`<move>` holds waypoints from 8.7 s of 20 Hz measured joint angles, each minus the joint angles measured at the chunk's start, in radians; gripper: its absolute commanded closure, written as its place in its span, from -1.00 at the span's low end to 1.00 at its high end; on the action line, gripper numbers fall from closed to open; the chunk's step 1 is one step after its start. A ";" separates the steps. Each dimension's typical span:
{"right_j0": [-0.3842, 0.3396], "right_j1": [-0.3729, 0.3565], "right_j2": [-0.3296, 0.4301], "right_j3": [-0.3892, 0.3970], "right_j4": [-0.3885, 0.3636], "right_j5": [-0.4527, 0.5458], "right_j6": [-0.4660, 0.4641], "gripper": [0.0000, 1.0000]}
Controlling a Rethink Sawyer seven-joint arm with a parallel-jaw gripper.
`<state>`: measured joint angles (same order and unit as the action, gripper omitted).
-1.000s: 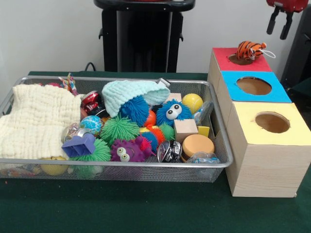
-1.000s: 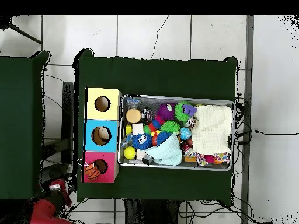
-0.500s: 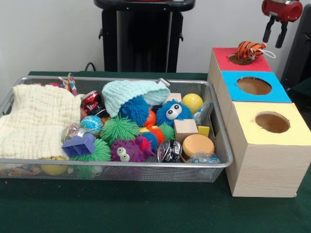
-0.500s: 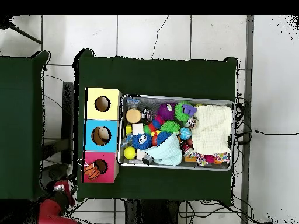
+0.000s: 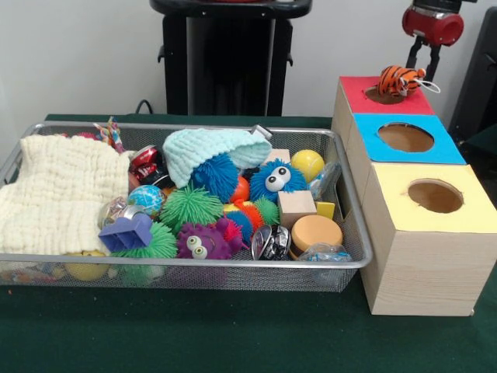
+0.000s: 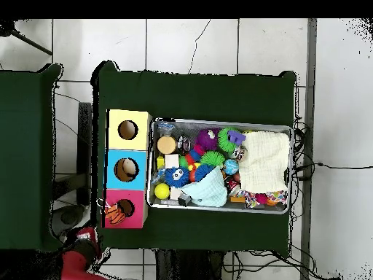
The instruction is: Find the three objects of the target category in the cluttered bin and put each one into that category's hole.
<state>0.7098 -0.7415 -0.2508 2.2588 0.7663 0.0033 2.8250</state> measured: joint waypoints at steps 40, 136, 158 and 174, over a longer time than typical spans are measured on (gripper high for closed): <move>-0.108 -0.177 -0.032 0.075 -0.104 0.110 0.000 -1.00; -0.212 -0.057 -0.041 0.016 -0.224 0.017 0.000 -1.00; -0.185 -0.089 -0.080 0.014 -0.224 0.115 0.000 -1.00; -0.246 -0.140 -0.078 0.015 -0.225 0.115 0.000 -1.00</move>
<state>0.4635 -0.8812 -0.3289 2.2737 0.5415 0.1178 2.8250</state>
